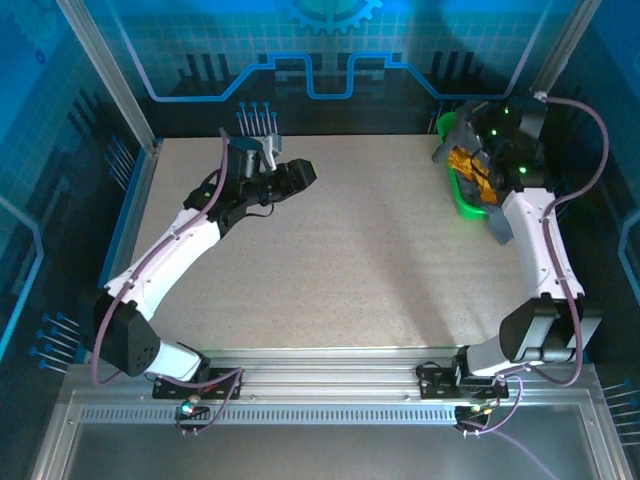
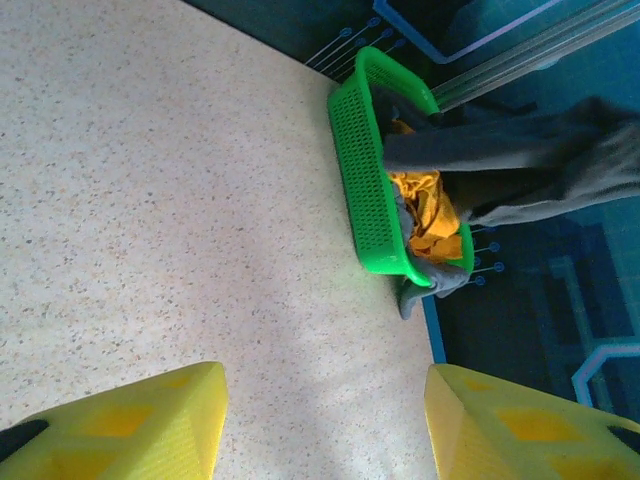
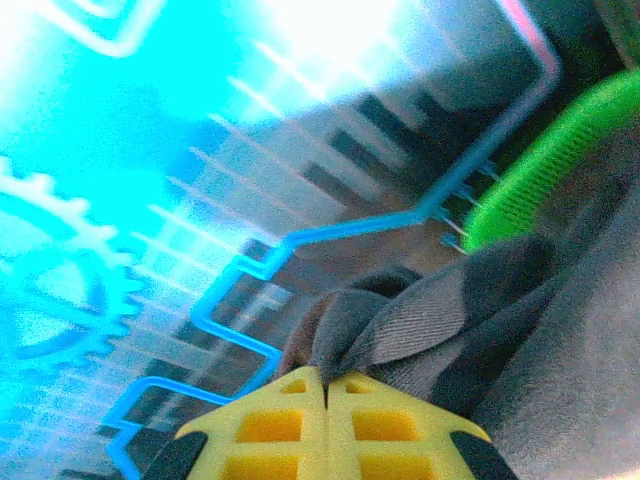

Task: Fold and stack the t-shirts

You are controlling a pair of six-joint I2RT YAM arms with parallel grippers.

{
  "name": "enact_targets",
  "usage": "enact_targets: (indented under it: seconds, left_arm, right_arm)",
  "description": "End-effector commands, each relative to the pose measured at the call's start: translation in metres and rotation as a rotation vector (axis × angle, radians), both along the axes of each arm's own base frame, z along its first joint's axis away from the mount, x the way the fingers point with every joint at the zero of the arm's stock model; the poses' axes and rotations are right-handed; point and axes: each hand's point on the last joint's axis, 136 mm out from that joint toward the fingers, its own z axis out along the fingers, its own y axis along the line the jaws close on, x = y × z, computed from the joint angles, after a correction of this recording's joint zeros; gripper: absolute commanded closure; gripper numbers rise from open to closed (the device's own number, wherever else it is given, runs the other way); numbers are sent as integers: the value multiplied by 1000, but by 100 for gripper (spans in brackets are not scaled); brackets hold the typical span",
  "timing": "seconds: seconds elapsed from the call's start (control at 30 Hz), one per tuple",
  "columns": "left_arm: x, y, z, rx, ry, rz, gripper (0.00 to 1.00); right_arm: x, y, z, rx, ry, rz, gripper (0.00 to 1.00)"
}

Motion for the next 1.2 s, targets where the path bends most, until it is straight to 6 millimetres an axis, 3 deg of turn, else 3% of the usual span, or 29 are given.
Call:
enact_targets:
  seconds: [0.0, 0.1, 0.17, 0.3, 0.37, 0.47, 0.53, 0.6, 0.63, 0.73, 0.8, 0.97, 1.1, 1.17]
  left_arm:
    - [3, 8, 15, 37, -15, 43, 44]
    - [5, 24, 17, 86, -3, 115, 43]
    - [5, 39, 22, 129, -6, 177, 43]
    - [0, 73, 33, 217, -13, 311, 43]
    - [-5, 95, 37, 268, -7, 404, 42]
    - [-17, 123, 42, 325, -12, 516, 41]
    - [-25, 135, 42, 350, -22, 562, 41]
    - [-30, 142, 36, 366, -12, 578, 40]
    - [-34, 144, 29, 377, 4, 579, 40]
    - [-45, 150, 3, 383, 85, 587, 39]
    - [-52, 149, -19, 372, 161, 573, 38]
    - [-79, 148, -93, 340, 444, 525, 38]
    - [-97, 141, -156, 181, 686, 505, 45]
    - [-97, 133, -178, 128, 759, 484, 46]
  right_arm:
    - [-20, 29, 102, -133, -226, 58, 100]
    - [-26, 72, 135, -209, -278, 146, 100]
    - [-28, 108, 137, -232, -272, 211, 100]
    - [-38, 212, 125, -327, -263, 378, 100]
    - [-38, 263, 103, -350, -221, 461, 100]
    - [-33, 342, 46, -311, -95, 640, 100]
    - [-40, 402, 13, -331, -36, 779, 100]
    - [-48, 452, -13, -344, -10, 927, 100]
    - [-48, 467, -28, -320, 33, 982, 95]
    - [-37, 475, -78, -282, 202, 1044, 52]
    - [-31, 464, -104, -287, 293, 1056, 43]
    - [-16, 396, -145, -389, 455, 975, 46]
    - [-12, 309, -188, -429, 549, 841, 49]
    - [-18, 261, -214, -424, 636, 774, 49]
